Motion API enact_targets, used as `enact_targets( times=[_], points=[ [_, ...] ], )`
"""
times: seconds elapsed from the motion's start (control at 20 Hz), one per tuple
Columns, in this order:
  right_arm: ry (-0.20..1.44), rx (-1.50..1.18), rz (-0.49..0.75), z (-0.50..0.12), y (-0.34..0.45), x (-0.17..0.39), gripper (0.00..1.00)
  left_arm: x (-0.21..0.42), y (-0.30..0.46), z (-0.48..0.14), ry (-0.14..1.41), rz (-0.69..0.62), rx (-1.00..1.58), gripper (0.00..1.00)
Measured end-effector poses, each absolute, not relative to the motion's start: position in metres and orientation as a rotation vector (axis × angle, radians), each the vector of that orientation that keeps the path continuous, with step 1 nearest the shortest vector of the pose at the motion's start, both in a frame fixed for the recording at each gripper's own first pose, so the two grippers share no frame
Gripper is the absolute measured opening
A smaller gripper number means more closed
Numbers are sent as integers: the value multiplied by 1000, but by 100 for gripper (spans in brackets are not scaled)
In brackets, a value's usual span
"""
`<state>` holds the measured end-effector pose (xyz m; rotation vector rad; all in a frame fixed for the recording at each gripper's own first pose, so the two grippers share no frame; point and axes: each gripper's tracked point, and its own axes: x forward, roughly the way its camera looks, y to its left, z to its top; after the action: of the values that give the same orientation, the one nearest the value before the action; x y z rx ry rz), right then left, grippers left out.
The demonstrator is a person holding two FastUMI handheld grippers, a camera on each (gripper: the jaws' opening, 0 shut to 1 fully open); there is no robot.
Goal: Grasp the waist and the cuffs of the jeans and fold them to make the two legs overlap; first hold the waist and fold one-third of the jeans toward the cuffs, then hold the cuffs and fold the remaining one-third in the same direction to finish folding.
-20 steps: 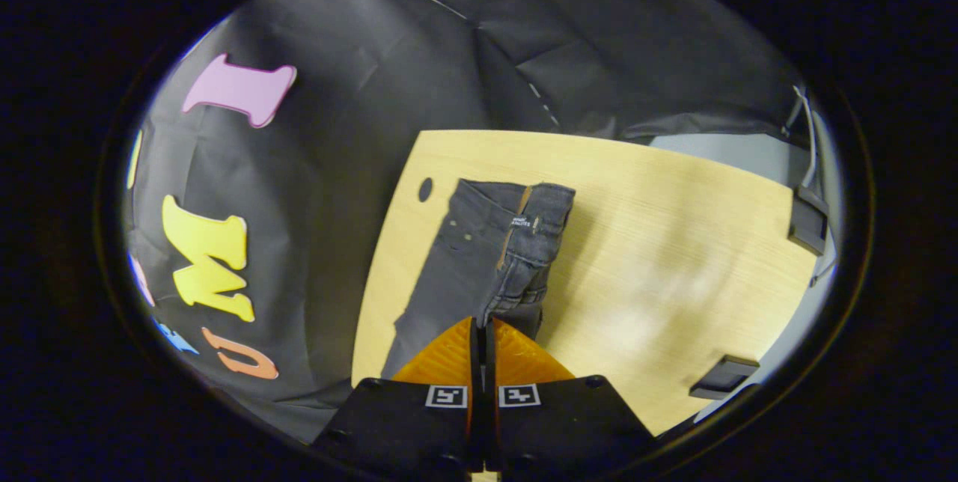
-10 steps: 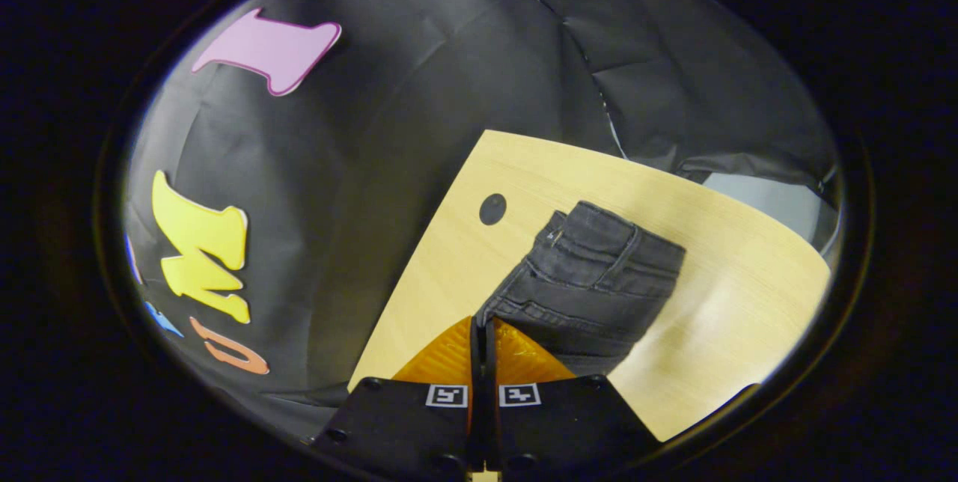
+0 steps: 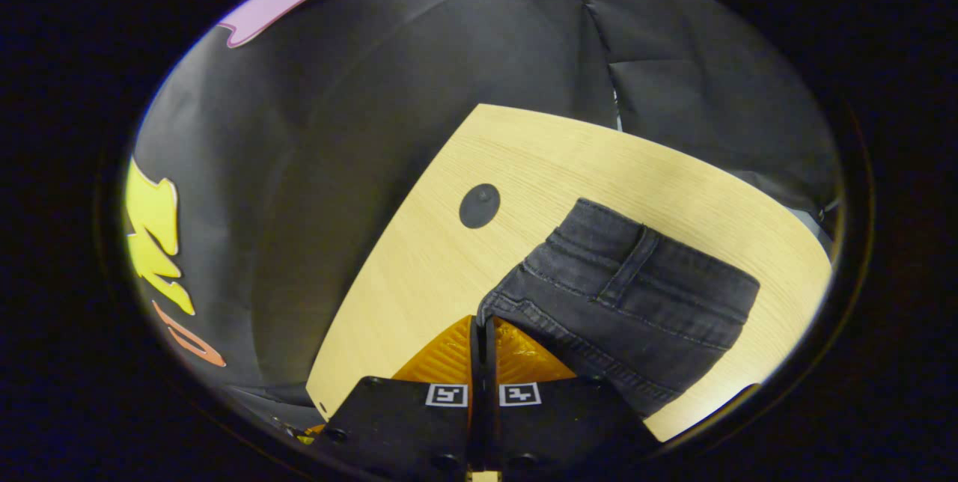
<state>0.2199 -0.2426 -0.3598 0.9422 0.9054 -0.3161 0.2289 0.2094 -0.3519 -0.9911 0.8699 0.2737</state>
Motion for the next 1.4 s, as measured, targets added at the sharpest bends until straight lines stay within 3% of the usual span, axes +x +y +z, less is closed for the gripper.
enact_targets(
  times=[0.2, 0.3, 0.35, 0.4, 0.45, 0.55, 0.6, 0.65, 0.75, 0.9, 0.95, 1.0, 1.1, 1.15, 1.2, 1.25, 1.3, 1.35, 1.4],
  points=[
    [910, 956, -321, -369, -242, 225, 1, 230, 209, -368, 908, 302, -1029, 6],
    [904, 962, -316, -368, -239, 227, 14, 230, 208, -369, 905, 302, -1034, 13],
    [897, 964, -310, -365, -237, 229, 11, 231, 206, -364, 898, 294, -1030, 26],
    [884, 965, -294, -362, -235, 231, 22, 234, 205, -361, 891, 282, -1020, 22],
    [865, 967, -273, -356, -232, 234, 31, 234, 204, -356, 887, 275, -1006, 36],
    [837, 958, -262, -348, -231, 236, 47, 235, 206, -349, 876, 276, -971, 84],
    [826, 955, -255, -342, -230, 236, 58, 235, 207, -345, 867, 284, -957, 89],
    [818, 938, -249, -335, -230, 234, 69, 234, 209, -339, 861, 293, -941, 83],
    [798, 866, -234, -323, -230, 230, 89, 229, 207, -320, 839, 291, -909, 83],
    [735, 699, -191, -290, -230, 221, 89, 222, 202, -268, 740, 234, -755, 84],
    [703, 629, -172, -274, -228, 217, 89, 219, 201, -248, 699, 211, -684, 96],
    [668, 544, -160, -257, -227, 210, 89, 213, 198, -225, 658, 193, -613, 84],
    [577, 382, -126, -216, -224, 191, 89, 195, 192, -180, 571, 166, -475, 83],
    [534, 323, -105, -196, -221, 181, 97, 187, 183, -158, 521, 128, -430, 84],
    [499, 277, -82, -180, -213, 170, 89, 177, 176, -140, 480, 110, -385, 86],
    [469, 235, -63, -162, -207, 156, 89, 165, 167, -124, 450, 86, -340, 98],
    [436, 198, -51, -146, -202, 140, 89, 152, 159, -106, 416, 80, -290, 91],
    [394, 151, -32, -131, -197, 128, 82, 143, 153, -95, 380, 79, -245, 99],
    [347, 99, -30, -116, -196, 113, 94, 132, 141, -87, 351, 77, -215, 99]
  ],
)
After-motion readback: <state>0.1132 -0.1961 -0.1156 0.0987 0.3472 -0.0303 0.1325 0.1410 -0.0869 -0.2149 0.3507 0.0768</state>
